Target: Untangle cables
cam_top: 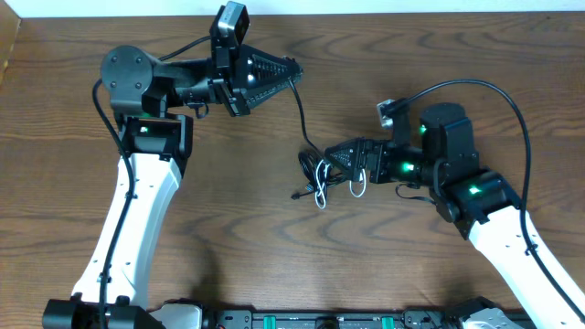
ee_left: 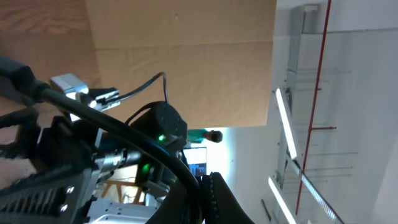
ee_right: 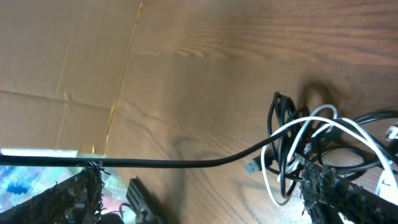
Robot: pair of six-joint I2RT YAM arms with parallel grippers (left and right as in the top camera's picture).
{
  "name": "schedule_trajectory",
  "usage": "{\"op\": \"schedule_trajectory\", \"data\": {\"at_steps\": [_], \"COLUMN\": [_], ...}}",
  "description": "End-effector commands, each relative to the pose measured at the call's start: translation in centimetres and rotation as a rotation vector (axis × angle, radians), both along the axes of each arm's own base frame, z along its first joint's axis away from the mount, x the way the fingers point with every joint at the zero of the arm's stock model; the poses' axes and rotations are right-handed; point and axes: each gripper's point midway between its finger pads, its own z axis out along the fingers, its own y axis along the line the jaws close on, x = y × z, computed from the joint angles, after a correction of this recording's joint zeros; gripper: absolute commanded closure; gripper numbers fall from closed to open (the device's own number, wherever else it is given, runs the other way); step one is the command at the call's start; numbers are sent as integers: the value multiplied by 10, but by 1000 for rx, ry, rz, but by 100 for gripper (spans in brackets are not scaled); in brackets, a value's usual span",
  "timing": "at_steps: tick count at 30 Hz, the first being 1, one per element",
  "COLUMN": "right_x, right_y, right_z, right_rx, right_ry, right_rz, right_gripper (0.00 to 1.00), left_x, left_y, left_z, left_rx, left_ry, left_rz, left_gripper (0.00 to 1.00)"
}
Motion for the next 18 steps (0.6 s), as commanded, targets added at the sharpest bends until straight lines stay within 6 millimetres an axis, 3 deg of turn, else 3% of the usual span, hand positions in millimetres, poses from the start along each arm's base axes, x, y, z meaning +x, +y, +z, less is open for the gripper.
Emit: {"op": "schedule_trajectory", "data": {"at_steps": [1, 6, 9, 16, 18], "right_x": [-6, -8, -6, -7, -9], "right_y": [11, 15, 16, 21, 19], "right_z": [1, -14, -23, -41, -51], "right_rx": [-15, -101, -157, -201, -222], "right_ry": [-33, -32, -37, -4, 29], "right_rz": [58, 27, -1, 4, 7], "right_gripper": [1, 1, 1, 1, 1], "left_x": [1, 1, 4, 25, 29], "left_y": [-2, -2, -3, 2, 4], "left_z": [9, 9, -3, -81, -96], "left_rx": [-19, -15, 16, 187, 239], "left_ry": [-44, -119, -168, -5, -13], "left_rz": [37, 48, 51, 165, 200], "left_gripper": [93, 92, 93, 93, 92]}}
